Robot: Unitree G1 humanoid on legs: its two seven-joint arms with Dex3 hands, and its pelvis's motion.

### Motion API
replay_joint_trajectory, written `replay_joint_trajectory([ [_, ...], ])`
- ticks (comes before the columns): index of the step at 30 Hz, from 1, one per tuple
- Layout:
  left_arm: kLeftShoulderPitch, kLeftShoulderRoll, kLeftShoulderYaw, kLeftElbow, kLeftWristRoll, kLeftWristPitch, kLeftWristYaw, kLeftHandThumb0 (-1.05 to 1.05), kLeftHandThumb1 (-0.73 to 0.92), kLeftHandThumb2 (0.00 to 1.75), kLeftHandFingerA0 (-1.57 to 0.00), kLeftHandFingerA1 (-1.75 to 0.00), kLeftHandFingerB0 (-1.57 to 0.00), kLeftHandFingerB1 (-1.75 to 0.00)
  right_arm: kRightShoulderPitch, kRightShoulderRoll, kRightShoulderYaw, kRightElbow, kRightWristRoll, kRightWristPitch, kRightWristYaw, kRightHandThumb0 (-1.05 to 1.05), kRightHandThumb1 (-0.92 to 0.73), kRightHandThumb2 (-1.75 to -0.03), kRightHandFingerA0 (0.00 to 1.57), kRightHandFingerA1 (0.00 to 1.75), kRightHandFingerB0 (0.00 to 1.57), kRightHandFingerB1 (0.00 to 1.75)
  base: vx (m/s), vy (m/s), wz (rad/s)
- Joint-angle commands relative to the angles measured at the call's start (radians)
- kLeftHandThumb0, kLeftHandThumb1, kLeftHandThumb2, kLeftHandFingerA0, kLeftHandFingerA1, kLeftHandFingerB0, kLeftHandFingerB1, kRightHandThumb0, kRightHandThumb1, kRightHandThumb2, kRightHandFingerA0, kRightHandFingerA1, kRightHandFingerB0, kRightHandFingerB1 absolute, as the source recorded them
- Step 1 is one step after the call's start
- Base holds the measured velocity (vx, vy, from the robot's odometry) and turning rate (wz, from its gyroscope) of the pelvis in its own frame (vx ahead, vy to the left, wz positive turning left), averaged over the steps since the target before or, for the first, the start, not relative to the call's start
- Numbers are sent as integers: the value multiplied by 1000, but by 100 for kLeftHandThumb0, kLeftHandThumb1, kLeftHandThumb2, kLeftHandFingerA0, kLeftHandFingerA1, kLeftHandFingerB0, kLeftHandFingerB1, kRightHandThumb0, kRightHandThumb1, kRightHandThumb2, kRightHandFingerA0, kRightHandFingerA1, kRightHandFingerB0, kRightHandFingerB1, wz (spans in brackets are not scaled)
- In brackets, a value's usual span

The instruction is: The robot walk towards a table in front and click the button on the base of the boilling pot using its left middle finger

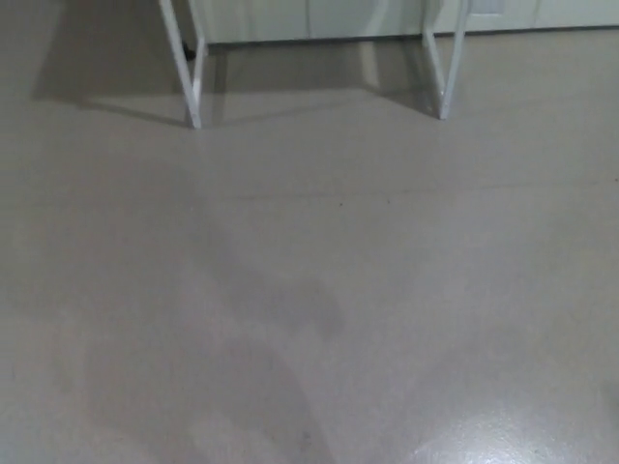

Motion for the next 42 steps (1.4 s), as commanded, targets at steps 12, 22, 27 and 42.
replay_joint_trajectory([
  [12,-30,31,14,-4,-18,25,-12,-11,38,84,-19,-52,-17,-49,-43,-7,2,-1,-14,21,-10,-11,-46,-54,55,47,40,41,128,283,-11],
  [22,-43,40,1,-20,1,38,5,-10,38,84,-21,-52,-18,-49,-54,-8,4,-3,-17,17,-12,-10,-46,-53,57,47,42,41,127,-86,13],
  [27,-51,36,-4,-13,7,40,14,-11,38,84,-23,-53,-20,-49,-53,-10,3,-7,-14,14,-11,-9,-45,-52,58,47,43,41,108,-278,2],
  [42,-47,44,-7,-5,5,36,10,-12,37,83,-23,-53,-20,-50,-62,-11,13,15,-27,13,-22,-11,-46,-53,58,46,45,41,142,79,-6],
])
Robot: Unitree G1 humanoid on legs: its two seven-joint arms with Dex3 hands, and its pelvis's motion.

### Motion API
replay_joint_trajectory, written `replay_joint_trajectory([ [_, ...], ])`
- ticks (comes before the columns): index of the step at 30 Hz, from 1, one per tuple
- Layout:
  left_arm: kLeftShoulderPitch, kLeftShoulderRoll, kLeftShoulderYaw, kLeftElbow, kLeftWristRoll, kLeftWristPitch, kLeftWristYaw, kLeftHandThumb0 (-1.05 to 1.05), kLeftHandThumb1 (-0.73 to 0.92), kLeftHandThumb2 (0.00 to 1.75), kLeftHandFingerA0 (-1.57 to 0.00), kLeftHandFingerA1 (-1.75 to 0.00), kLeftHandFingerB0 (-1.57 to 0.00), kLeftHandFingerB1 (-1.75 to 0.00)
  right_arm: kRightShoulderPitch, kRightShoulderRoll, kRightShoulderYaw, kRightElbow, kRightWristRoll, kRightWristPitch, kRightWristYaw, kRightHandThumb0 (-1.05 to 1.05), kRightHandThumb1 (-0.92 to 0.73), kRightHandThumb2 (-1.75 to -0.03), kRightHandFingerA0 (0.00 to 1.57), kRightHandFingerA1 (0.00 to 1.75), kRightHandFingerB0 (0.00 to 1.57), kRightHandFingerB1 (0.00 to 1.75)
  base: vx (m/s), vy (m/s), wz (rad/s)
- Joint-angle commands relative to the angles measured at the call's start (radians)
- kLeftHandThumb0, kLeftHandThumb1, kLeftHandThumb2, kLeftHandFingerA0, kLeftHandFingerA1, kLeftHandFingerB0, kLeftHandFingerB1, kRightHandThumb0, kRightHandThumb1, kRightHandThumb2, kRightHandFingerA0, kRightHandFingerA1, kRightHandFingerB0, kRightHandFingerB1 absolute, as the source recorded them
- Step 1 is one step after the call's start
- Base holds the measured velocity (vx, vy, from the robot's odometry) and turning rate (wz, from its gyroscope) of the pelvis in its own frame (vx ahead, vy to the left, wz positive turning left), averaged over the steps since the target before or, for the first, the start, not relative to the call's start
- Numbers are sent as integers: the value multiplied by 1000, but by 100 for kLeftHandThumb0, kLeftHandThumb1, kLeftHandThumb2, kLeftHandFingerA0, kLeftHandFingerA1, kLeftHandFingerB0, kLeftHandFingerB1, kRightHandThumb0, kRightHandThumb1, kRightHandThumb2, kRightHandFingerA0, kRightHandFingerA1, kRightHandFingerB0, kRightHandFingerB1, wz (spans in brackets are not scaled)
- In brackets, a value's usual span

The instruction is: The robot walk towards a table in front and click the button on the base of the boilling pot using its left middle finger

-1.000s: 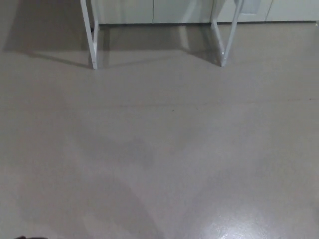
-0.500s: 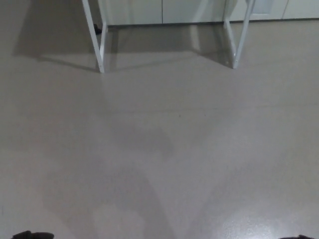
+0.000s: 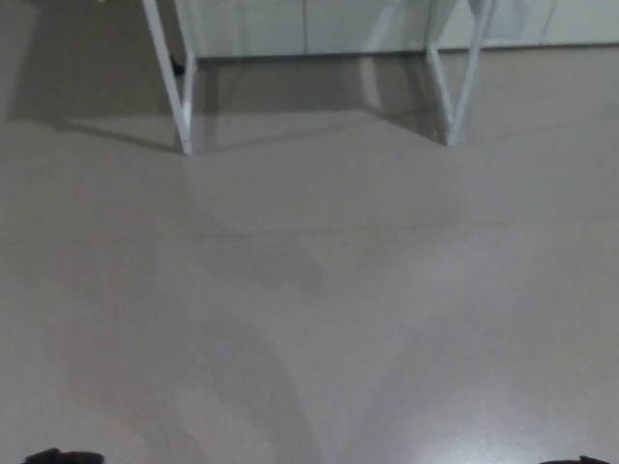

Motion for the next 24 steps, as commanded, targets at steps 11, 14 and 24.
replay_joint_trajectory([
  [11,36,13,-13,-3,17,-9,8,-12,38,84,-24,-53,-20,-50,33,-11,5,17,-15,-25,-22,-10,-46,-53,58,47,45,42,150,-26,6],
  [14,42,17,-38,38,46,-49,21,-18,54,56,-37,-41,-33,-34,53,-12,5,40,-13,-38,-18,-10,-46,-53,58,48,46,42,111,-197,-15],
  [24,47,15,-40,51,40,-50,29,-19,54,56,-37,-40,-33,-34,54,2,1,62,-11,-60,-41,-8,-44,-52,59,49,45,43,133,-17,-6],
])
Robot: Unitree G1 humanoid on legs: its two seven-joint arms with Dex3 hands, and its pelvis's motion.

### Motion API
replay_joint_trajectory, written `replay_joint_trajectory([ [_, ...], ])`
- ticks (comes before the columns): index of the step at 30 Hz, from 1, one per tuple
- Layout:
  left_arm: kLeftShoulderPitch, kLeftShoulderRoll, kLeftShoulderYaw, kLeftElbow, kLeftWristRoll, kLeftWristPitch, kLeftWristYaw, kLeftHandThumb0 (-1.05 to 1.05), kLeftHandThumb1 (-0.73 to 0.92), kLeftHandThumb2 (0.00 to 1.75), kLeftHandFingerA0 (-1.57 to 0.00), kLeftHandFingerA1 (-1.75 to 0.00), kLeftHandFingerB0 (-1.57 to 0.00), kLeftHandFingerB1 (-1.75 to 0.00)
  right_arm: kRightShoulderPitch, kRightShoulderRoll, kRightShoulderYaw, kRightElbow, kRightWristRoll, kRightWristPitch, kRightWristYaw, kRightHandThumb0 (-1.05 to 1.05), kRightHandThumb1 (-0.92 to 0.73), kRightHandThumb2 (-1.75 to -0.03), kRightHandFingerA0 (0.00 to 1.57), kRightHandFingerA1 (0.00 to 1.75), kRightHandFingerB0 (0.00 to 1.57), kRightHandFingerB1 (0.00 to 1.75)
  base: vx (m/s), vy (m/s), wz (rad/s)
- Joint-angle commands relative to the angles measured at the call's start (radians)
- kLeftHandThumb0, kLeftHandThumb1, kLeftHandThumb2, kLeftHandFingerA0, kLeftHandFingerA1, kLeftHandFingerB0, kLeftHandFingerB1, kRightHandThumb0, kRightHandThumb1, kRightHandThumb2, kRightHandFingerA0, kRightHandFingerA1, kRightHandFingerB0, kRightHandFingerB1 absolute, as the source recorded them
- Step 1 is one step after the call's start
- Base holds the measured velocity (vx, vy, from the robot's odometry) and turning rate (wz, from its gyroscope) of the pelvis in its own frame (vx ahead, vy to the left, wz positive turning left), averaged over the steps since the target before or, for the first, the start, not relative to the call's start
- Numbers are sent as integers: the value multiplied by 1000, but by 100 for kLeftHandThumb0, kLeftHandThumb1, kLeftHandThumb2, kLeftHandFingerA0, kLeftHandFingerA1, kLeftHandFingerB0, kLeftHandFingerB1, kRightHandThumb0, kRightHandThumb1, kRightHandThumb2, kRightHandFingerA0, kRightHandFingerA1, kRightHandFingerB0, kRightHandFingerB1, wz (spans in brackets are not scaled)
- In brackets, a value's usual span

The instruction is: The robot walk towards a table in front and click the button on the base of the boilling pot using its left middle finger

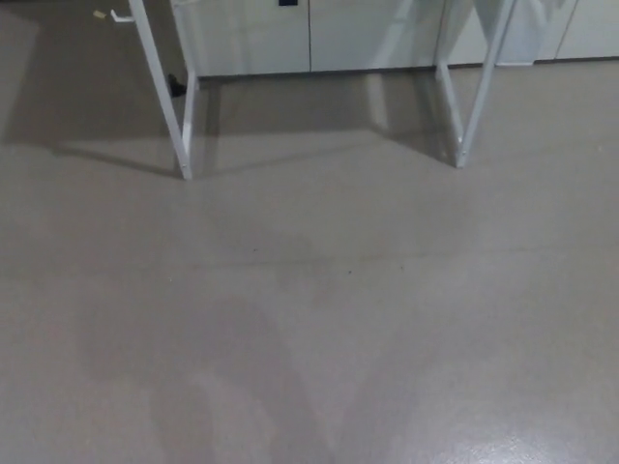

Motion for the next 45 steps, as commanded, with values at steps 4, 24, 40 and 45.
replay_joint_trajectory([
  [4,6,14,2,11,20,-28,23,-19,54,56,-37,-39,-33,-34,2,8,-11,14,5,-33,-20,-9,-45,-53,58,50,43,43,243,253,-12],
  [24,243,-77,149,-389,-127,-6,-2,-20,58,59,-15,-34,-15,-29,138,68,-90,-226,79,-159,-36,-9,-42,-52,62,53,50,47,191,-86,12],
  [40,209,-81,158,-390,-147,47,-6,-13,58,57,-16,-36,-18,-29,123,86,-103,-222,85,-154,-37,-8,-41,-51,62,54,50,47,292,120,-5],
  [45,205,-72,154,-383,-134,33,-3,-13,59,57,-17,-36,-18,-29,112,81,-100,-209,74,-158,-40,-11,-42,-52,62,54,49,47,282,-57,14],
])
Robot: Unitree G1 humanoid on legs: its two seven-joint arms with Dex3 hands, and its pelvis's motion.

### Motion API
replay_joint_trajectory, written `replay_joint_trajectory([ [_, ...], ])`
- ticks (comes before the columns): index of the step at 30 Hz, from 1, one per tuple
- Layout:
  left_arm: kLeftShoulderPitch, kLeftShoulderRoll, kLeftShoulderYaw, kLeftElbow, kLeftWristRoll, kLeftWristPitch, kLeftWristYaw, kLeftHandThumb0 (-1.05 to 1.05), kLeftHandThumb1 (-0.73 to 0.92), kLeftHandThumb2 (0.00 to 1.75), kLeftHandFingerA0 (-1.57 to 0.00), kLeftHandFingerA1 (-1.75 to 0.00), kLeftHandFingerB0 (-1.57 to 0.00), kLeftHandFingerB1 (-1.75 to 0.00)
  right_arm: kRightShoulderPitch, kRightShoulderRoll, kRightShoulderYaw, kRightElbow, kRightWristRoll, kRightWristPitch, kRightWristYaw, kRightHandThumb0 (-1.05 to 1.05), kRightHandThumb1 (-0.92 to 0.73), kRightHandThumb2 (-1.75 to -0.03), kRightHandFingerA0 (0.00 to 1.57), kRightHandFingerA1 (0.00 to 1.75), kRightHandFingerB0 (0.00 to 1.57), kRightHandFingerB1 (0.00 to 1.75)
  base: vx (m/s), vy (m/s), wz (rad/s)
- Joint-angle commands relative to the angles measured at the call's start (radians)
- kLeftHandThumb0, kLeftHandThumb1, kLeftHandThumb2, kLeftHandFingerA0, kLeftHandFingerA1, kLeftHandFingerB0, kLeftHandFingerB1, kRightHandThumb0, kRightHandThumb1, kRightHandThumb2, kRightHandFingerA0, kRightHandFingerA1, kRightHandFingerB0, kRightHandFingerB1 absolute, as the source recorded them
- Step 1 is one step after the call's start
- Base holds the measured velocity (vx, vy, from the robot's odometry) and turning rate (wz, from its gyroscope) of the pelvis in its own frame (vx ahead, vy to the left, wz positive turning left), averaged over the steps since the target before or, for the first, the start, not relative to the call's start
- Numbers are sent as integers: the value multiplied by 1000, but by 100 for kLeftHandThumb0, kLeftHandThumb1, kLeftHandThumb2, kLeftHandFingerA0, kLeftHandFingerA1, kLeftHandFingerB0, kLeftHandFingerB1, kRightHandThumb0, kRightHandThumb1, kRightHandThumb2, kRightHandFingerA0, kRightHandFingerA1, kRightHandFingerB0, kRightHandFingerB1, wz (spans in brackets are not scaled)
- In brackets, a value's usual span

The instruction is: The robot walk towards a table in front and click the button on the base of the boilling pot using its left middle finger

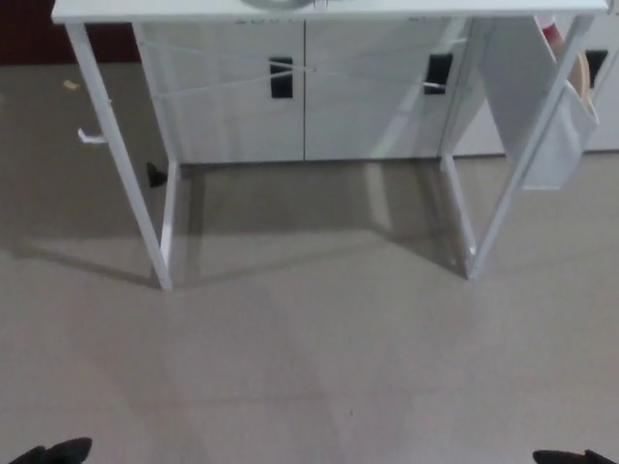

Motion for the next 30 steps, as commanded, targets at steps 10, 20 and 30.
replay_joint_trajectory([
  [10,-7,21,-5,21,7,2,-8,-13,58,58,-17,-36,-18,-29,-2,-5,-10,15,0,-28,-12,-9,-42,-52,63,53,50,47,401,-131,8],
  [20,-2,27,-10,14,9,10,-11,-13,59,58,-16,-35,-18,-29,-4,3,-11,30,-2,-25,-23,-6,-42,-52,64,54,51,48,233,94,-11],
  [30,-6,40,-17,10,12,5,-8,-15,58,58,-17,-36,-18,-29,1,3,-10,7,3,-5,-16,-5,-44,-52,62,53,51,47,137,76,2],
])
